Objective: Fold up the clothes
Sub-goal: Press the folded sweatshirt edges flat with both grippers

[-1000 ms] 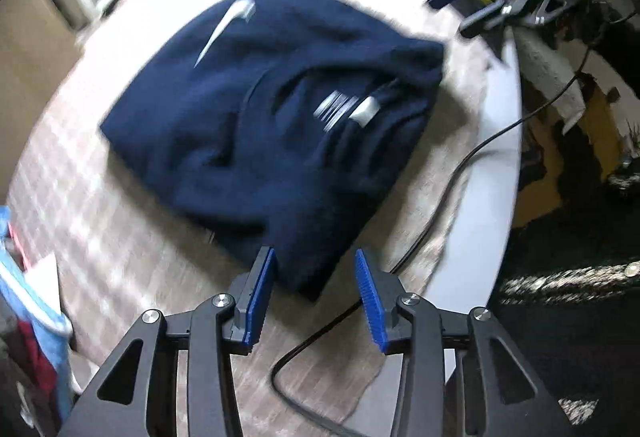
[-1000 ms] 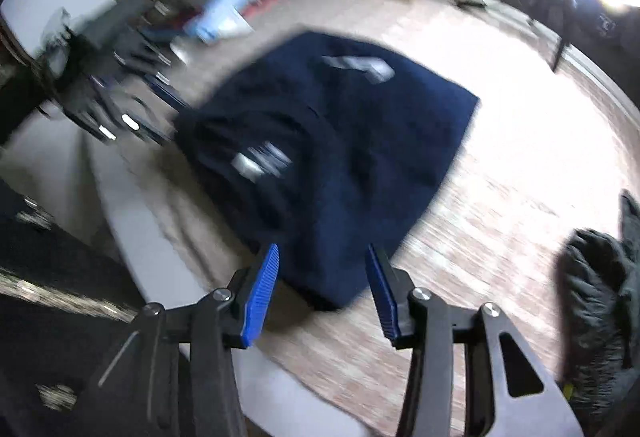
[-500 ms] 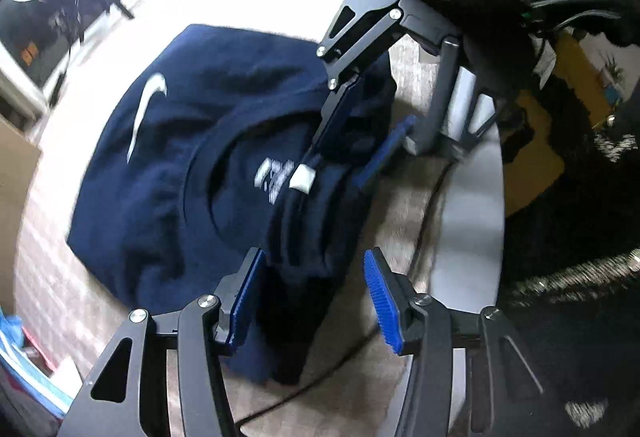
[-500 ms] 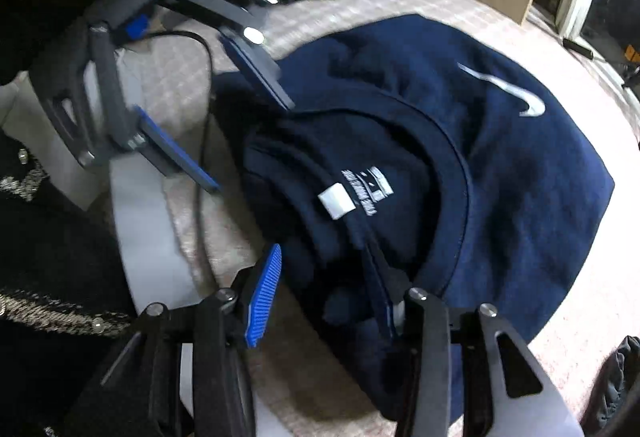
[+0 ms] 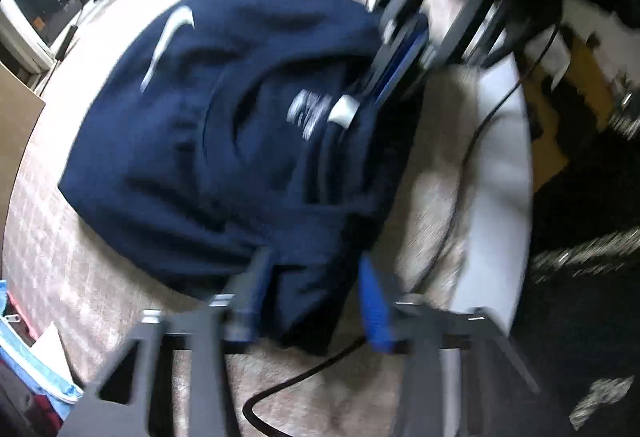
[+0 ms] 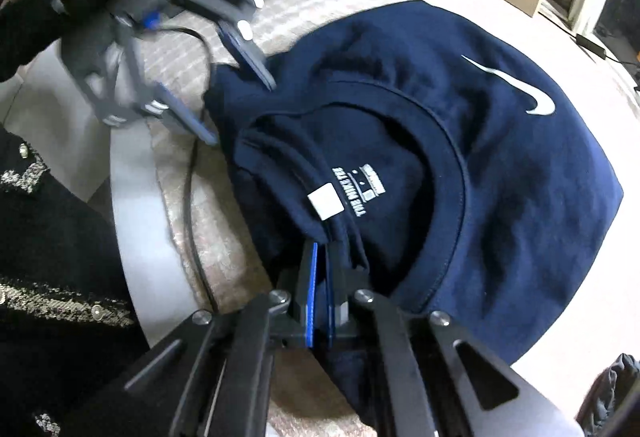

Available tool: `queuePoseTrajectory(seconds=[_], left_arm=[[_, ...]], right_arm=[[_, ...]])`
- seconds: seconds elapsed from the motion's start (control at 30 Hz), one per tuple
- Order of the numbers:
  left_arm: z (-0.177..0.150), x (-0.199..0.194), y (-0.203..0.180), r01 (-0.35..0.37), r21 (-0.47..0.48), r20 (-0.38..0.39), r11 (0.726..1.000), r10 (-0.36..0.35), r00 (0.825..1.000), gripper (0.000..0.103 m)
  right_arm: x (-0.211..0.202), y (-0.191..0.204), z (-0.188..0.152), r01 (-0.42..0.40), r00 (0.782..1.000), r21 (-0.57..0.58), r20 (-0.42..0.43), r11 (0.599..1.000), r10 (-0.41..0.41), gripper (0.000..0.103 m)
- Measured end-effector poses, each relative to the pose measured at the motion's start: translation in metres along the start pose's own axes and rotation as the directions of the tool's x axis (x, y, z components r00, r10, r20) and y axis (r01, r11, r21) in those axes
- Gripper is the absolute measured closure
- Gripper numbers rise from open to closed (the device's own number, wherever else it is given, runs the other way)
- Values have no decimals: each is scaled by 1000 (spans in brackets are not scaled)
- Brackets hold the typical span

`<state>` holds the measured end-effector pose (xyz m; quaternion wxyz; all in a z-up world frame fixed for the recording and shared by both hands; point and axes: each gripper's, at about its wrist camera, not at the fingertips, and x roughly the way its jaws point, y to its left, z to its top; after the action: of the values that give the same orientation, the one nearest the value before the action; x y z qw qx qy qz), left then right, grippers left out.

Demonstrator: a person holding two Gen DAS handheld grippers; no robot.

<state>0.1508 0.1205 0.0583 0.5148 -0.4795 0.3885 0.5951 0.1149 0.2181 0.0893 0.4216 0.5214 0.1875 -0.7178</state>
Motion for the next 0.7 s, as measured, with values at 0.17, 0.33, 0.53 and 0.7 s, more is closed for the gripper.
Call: queuePoseTrajectory(seconds=[0.17, 0.33, 0.53, 0.7], left_arm=[[-9, -28, 18, 82, -93, 59, 992, -77, 995, 86], [-13, -14, 5, 56, -61, -36, 997, -58, 998, 77], [17, -32, -33, 49, 60, 90, 997, -55, 994, 54], [41, 1, -39, 110, 85, 82, 990, -117, 990, 54]], right_arm=[[-31, 0, 7, -84, 994, -11, 65, 996, 84, 99], [-2, -1, 7, -74, 997, -29, -30, 997, 73, 98], [-8, -3, 10, -76, 997, -12, -13, 997, 76, 98], [-17, -20, 16, -75, 996, 83, 57, 994, 70, 97]])
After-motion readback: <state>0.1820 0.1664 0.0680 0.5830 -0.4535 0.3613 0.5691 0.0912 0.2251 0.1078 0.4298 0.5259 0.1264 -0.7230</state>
